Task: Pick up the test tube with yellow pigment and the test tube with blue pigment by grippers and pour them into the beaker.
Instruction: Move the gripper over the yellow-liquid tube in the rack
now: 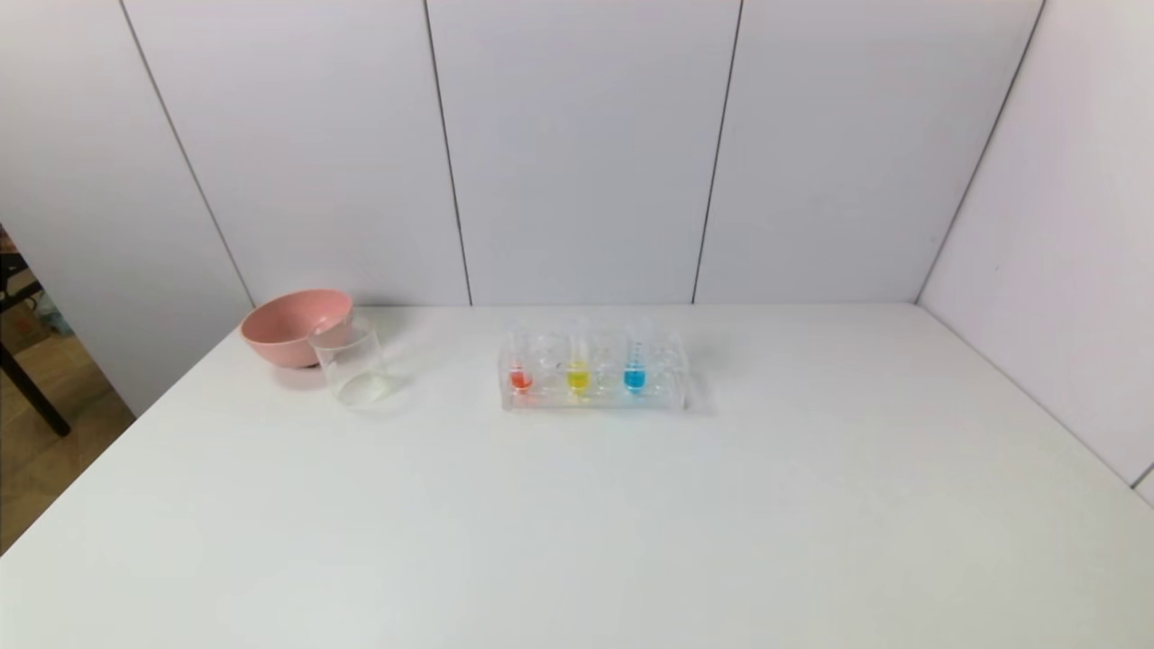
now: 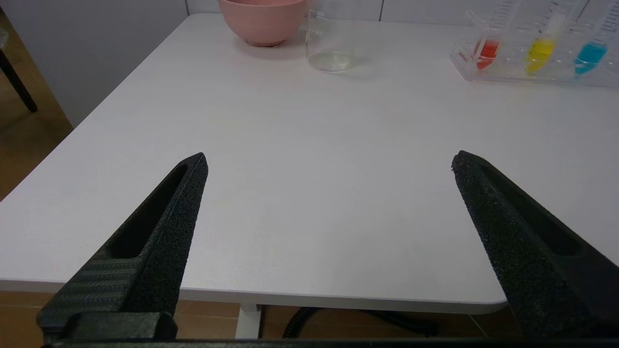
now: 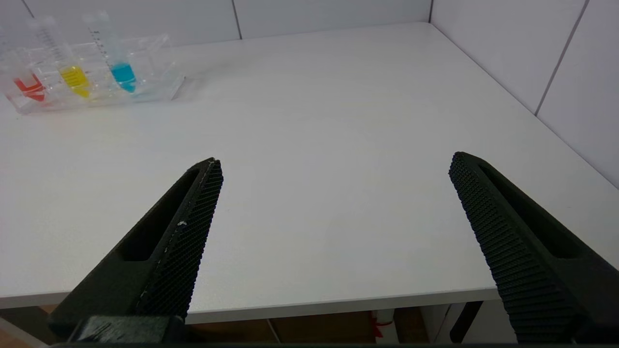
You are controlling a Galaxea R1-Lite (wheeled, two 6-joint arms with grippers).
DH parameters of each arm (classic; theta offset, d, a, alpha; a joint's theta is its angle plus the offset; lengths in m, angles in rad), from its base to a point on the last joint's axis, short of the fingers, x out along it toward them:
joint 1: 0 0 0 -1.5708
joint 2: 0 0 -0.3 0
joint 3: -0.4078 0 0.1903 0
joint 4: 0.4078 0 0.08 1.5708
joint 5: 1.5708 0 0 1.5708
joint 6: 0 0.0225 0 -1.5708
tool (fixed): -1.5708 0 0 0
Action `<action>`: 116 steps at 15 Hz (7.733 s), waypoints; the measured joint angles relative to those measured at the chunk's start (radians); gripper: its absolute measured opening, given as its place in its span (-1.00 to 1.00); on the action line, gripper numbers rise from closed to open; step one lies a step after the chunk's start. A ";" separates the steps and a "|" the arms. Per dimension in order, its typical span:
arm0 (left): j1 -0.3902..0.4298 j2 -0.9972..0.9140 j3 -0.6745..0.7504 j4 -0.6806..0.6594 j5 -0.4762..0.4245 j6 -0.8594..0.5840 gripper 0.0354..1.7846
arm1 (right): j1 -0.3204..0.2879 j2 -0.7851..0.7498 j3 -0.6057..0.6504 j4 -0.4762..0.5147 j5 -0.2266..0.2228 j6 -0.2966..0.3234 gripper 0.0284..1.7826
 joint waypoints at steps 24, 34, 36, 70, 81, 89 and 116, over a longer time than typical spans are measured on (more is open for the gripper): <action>0.000 0.402 -0.432 0.038 -0.242 -0.020 0.98 | 0.000 0.000 0.000 0.000 0.000 0.000 0.92; -0.261 1.145 -0.662 -0.414 -0.176 -0.102 0.98 | 0.000 0.000 0.000 0.000 0.000 0.000 0.92; -0.365 1.271 -0.687 -0.510 -0.072 -0.114 0.98 | 0.000 0.000 0.000 0.000 0.000 0.000 0.92; -0.699 2.255 -1.106 -1.067 0.495 -0.084 0.98 | 0.000 0.000 0.000 0.000 0.000 0.000 0.92; -0.659 2.318 -1.186 -1.048 0.483 -0.063 0.95 | 0.000 0.000 0.000 0.000 0.000 0.000 0.92; -0.654 2.341 -1.256 -0.994 0.487 -0.064 0.93 | 0.000 0.000 0.000 0.000 0.000 0.000 0.92; -0.634 2.401 -1.376 -0.908 0.484 -0.064 -0.46 | 0.000 0.000 0.000 0.000 0.000 0.000 0.92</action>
